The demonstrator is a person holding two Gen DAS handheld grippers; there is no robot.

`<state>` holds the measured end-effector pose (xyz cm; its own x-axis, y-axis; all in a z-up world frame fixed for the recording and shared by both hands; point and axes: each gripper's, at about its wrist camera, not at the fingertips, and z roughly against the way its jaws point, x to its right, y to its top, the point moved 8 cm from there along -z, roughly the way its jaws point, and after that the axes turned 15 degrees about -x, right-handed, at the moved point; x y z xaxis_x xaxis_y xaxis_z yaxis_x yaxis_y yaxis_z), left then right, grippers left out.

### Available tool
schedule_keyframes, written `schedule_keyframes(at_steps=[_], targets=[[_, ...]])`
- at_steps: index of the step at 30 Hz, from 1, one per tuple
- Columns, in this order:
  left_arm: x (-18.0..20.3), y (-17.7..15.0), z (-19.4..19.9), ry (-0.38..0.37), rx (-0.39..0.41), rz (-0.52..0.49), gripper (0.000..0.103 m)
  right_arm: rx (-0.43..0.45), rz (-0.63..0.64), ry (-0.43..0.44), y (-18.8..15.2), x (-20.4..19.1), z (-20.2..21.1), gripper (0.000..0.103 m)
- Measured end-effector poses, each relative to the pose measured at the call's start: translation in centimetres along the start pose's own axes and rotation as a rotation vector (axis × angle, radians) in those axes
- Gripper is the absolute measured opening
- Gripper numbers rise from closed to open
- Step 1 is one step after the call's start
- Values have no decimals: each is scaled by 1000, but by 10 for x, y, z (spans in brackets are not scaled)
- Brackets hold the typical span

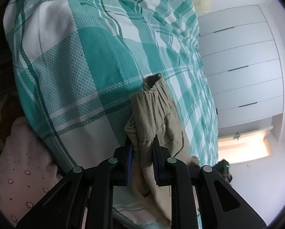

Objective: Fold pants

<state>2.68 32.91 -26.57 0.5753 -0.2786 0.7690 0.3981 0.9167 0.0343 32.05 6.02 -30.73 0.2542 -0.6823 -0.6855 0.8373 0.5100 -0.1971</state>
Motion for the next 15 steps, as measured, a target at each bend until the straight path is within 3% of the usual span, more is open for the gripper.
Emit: schedule_keyframes(at_steps=[4,7,9,12,15], targets=[[-1,0,1,-1,-2,-4,16,120,19,11,20,-12,22,48],[0,0,1,2,-5,-7,16,86,63,-83,11,-26,23,53],[0,0,1,1,-3,-6,16,50,98,-87,10,-37,13,60],[1,0,0,1,0,-3,16,58,117,-184,17,-25,0,60],[1,0,0,5,0,3,16,207,82,-203,20,-23,19,58]])
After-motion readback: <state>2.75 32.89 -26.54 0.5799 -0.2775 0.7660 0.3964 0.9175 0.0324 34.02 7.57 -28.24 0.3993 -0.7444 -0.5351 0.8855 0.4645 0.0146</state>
